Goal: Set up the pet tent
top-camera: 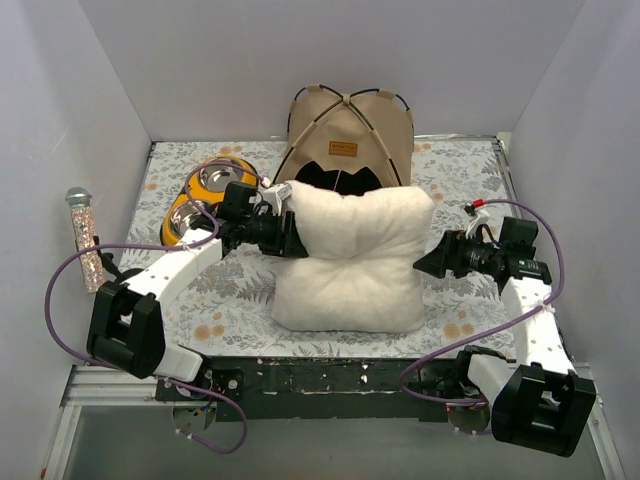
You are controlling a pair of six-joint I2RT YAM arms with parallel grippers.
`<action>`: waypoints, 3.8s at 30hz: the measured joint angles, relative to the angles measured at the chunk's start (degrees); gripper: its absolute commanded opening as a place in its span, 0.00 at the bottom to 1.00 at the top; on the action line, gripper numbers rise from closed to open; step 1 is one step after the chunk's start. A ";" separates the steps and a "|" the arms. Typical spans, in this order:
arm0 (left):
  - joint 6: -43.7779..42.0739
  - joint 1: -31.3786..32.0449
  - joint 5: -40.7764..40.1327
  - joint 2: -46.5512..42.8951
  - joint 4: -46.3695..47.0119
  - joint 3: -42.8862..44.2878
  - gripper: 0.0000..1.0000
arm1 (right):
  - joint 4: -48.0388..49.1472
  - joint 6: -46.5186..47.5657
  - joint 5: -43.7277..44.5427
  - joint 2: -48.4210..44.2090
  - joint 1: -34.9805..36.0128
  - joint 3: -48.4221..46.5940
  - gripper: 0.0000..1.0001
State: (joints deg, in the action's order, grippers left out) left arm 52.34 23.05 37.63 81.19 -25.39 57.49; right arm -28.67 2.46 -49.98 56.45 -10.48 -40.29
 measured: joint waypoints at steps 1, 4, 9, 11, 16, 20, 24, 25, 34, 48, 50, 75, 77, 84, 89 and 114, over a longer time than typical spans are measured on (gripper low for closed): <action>0.52 -0.02 0.20 -0.07 0.33 0.00 0.62 | 0.57 -0.20 -1.09 -0.09 0.00 0.92 0.84; 1.44 -0.20 1.01 -0.50 0.87 -0.22 0.79 | 3.28 -1.25 -3.74 -1.77 0.02 4.33 0.84; 2.69 -3.02 4.37 -4.83 0.76 -4.50 0.79 | 8.00 -3.67 -5.60 -4.92 0.07 9.42 0.72; 3.02 -4.20 5.60 -6.62 0.13 -6.14 0.76 | 8.26 -3.98 -5.70 -4.92 0.11 10.25 0.61; 4.04 -4.83 8.13 -8.48 1.53 -9.38 0.59 | 8.24 -5.35 -5.05 -6.45 0.87 10.58 0.35; 5.11 -4.31 8.24 -7.89 3.74 -9.70 0.33 | 9.81 -8.87 -1.70 -10.47 6.23 10.56 0.15; 5.57 -1.95 6.60 -5.79 3.67 -6.14 0.13 | 12.96 -12.26 4.68 -11.54 20.90 8.96 0.01; 5.73 -1.16 6.10 -4.81 3.39 -4.07 0.10 | 13.31 -12.85 5.86 -10.58 24.11 7.74 0.01; 5.60 8.20 -0.07 7.15 4.44 10.64 0.00 | 12.83 -15.52 17.42 7.58 37.03 -11.08 0.01; 2.84 6.58 -9.03 10.69 -8.52 11.43 0.00 | 12.09 -16.26 37.07 31.61 47.56 -27.78 0.20; 2.21 6.64 -8.41 12.37 -9.68 14.84 0.02 | 10.95 -15.65 40.87 33.11 45.86 -28.85 0.20; -1.62 -4.90 5.42 22.36 1.03 25.97 0.98 | 5.62 0.22 31.26 22.38 42.73 -31.04 0.71; -2.01 -4.66 8.39 18.91 1.07 25.03 0.98 | 5.70 3.08 29.66 19.02 42.73 -30.23 0.72; -6.75 -3.21 9.09 11.61 -2.73 25.40 0.98 | 2.32 11.82 27.43 10.86 42.73 -26.45 0.72; -11.89 -4.79 1.07 9.31 -8.24 23.71 0.98 | -4.28 15.98 28.15 9.94 38.51 -25.79 0.73; -38.97 2.71 -6.21 -12.26 -12.52 -13.16 0.53 | -5.79 38.25 28.11 13.55 32.63 -1.16 0.45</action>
State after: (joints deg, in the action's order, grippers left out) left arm 13.37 25.76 31.42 68.93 -37.91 44.34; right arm -34.46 40.71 -21.87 70.00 22.15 -41.45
